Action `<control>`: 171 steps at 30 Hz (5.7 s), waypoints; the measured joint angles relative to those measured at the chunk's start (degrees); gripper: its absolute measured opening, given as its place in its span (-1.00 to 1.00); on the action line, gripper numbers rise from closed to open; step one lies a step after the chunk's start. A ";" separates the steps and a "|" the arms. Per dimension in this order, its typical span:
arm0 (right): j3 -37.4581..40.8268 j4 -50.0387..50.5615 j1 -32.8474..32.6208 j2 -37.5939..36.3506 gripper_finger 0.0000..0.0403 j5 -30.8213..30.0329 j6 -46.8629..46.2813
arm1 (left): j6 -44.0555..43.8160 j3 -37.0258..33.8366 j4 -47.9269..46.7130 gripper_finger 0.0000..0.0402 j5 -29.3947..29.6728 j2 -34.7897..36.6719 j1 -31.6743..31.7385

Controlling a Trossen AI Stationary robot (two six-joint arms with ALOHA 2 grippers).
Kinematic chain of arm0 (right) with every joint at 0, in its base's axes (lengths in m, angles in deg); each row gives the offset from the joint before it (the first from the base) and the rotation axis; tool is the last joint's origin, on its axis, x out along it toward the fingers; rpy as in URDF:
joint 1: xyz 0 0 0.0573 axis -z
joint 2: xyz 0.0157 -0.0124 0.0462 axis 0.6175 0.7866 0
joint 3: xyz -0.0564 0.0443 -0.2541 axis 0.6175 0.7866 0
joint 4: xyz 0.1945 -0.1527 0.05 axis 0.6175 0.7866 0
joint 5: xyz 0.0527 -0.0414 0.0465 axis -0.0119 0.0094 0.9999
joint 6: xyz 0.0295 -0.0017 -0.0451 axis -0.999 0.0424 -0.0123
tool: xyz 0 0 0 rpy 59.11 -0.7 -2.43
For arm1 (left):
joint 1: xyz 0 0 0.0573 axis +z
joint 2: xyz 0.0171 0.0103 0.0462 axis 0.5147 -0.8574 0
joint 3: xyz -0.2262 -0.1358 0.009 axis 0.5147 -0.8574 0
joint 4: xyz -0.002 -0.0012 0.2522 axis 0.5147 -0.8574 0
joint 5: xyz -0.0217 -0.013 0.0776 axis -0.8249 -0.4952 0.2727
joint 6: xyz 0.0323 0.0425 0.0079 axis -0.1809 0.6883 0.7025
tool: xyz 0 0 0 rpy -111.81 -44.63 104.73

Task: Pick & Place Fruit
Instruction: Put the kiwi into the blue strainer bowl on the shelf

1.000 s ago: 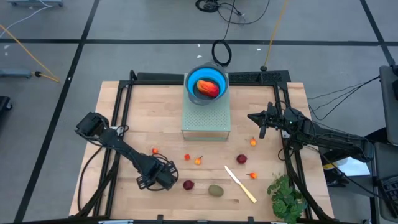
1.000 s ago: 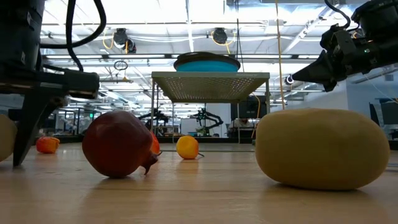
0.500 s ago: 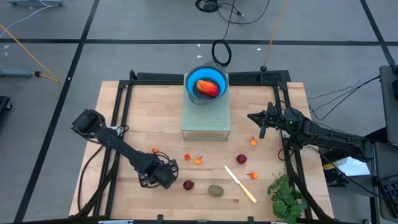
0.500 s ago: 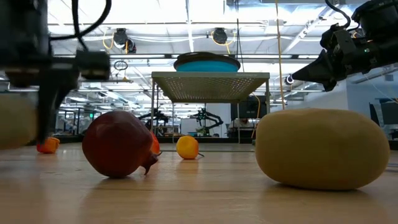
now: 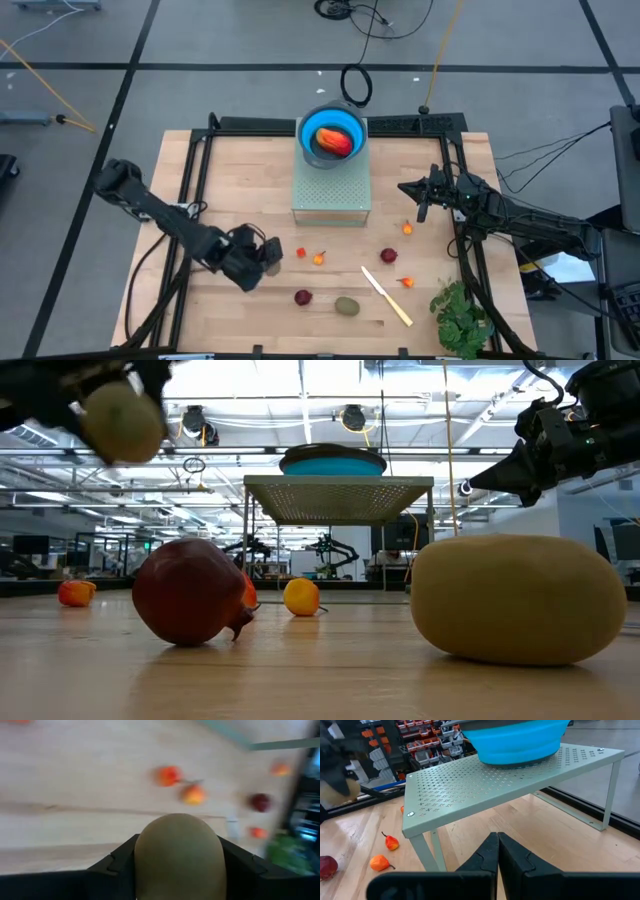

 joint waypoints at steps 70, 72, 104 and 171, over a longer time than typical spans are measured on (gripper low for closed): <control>0.00 0.02 0.00 0.00 -1.00 -0.02 -0.02 | 95.35 0.09 51.24 0.01 17.00 4.29 4.79; 0.00 0.02 0.00 -0.02 -1.00 -0.02 -0.02 | 98.52 0.09 51.27 0.02 17.63 4.29 4.79; 0.00 0.02 0.00 -0.01 -1.00 -0.03 0.00 | 110.81 0.09 52.67 -0.01 18.62 4.29 4.83; 0.00 0.50 0.00 0.00 -1.00 -0.04 0.20 | 136.91 0.09 97.56 -0.08 -39.66 4.26 8.26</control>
